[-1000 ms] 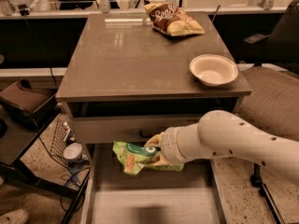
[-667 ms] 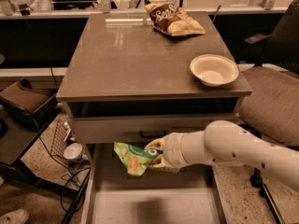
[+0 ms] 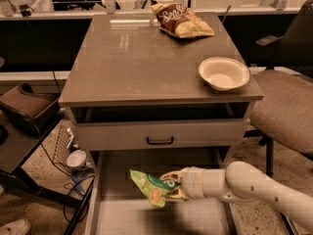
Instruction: Place green rice chip bag into middle drawer
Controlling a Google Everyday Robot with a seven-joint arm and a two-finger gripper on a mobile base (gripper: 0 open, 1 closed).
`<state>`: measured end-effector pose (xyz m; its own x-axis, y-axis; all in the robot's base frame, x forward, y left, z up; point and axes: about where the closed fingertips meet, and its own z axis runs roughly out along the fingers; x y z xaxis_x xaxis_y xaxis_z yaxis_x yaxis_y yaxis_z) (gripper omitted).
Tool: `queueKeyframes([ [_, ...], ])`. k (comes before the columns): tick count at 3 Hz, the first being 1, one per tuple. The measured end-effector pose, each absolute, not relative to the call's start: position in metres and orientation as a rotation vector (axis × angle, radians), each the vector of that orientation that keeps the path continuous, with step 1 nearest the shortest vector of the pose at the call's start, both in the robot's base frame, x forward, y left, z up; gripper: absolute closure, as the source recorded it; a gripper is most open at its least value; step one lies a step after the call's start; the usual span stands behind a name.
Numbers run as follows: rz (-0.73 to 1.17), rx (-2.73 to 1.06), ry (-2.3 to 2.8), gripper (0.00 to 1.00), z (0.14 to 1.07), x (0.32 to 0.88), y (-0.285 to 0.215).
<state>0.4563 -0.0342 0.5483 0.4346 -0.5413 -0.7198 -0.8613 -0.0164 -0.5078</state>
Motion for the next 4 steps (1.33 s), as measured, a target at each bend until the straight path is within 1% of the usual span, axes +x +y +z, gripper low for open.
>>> queueKeyframes([
  [1,0.430,-1.675,1.228,0.82,0.5380,0.4522,-0.0285],
  [4,0.438,-1.679,1.221,0.12,0.5381,0.4509,-0.0241],
])
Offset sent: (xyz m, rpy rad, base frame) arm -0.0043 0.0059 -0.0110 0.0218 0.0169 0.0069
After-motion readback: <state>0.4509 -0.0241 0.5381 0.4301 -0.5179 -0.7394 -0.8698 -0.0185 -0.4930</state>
